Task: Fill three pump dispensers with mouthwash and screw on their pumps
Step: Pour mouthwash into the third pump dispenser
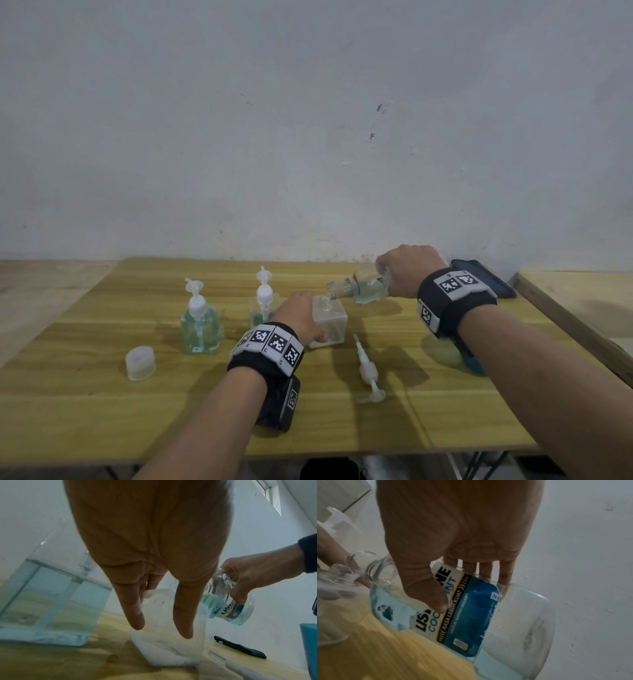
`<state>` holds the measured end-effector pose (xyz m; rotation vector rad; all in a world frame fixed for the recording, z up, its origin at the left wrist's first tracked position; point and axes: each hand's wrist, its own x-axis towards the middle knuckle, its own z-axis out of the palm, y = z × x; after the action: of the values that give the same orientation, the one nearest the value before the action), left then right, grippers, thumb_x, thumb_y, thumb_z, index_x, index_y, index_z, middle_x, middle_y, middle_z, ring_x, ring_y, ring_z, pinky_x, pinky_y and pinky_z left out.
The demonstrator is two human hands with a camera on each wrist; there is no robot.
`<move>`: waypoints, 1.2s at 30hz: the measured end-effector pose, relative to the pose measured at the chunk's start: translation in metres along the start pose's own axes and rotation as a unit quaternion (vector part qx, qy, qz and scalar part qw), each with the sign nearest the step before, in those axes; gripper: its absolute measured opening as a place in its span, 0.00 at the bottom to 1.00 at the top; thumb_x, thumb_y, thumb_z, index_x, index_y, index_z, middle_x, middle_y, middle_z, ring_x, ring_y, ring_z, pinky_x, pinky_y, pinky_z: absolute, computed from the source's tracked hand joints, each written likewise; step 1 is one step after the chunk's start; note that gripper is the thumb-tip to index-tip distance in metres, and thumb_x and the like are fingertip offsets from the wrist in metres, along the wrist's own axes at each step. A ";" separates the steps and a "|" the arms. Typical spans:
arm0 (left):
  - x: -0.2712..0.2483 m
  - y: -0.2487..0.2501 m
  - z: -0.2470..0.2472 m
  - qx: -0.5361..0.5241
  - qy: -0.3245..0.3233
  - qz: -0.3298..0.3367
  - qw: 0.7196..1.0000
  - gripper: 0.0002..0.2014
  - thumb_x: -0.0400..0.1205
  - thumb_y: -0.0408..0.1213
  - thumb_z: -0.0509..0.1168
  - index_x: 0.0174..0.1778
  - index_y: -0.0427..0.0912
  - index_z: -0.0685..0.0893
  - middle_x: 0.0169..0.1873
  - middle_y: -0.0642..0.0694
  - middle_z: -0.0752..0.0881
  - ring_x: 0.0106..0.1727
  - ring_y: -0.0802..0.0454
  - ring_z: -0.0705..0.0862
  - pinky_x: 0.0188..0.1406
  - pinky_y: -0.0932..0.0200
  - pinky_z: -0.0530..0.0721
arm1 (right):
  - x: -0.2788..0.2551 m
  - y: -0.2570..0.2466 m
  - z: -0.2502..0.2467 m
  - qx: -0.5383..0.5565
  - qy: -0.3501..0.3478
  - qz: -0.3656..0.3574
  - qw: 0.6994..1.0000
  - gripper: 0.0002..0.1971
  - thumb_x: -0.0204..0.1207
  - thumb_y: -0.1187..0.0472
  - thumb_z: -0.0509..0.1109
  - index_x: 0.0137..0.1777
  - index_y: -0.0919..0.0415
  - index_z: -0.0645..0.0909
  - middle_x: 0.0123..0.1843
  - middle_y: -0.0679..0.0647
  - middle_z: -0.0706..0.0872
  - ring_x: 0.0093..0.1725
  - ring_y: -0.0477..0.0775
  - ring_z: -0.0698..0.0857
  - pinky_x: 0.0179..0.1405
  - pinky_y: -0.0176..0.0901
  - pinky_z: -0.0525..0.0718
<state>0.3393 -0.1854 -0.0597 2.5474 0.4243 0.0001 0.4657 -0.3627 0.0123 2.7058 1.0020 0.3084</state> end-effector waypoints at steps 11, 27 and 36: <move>-0.001 0.001 0.000 0.000 0.003 0.000 1.000 0.42 0.73 0.39 0.78 0.80 0.39 0.64 0.76 0.44 0.72 0.75 0.44 0.72 0.71 0.52 0.73 | 0.002 -0.002 -0.006 -0.026 0.002 -0.004 1.000 0.07 0.74 0.55 0.65 0.49 0.48 0.82 0.42 0.47 0.86 0.42 0.53 0.85 0.37 0.43 0.75; 0.000 0.001 0.000 -0.005 0.003 -0.006 1.000 0.42 0.72 0.39 0.79 0.79 0.39 0.65 0.77 0.44 0.71 0.76 0.44 0.71 0.73 0.51 0.73 | 0.004 -0.004 -0.011 -0.054 0.006 -0.008 0.998 0.10 0.72 0.56 0.66 0.53 0.46 0.83 0.46 0.47 0.87 0.44 0.54 0.85 0.38 0.43 0.72; 0.001 0.001 0.000 -0.009 0.000 -0.010 1.000 0.44 0.72 0.40 0.79 0.80 0.39 0.64 0.77 0.44 0.71 0.76 0.44 0.72 0.72 0.51 0.73 | 0.005 -0.003 -0.010 -0.057 0.014 -0.015 0.998 0.12 0.72 0.56 0.66 0.54 0.45 0.83 0.47 0.47 0.87 0.46 0.54 0.86 0.39 0.43 0.72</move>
<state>0.3408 -0.1856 -0.0598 2.5257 0.4477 -0.0035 0.4648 -0.3557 0.0218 2.5883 1.0003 0.3868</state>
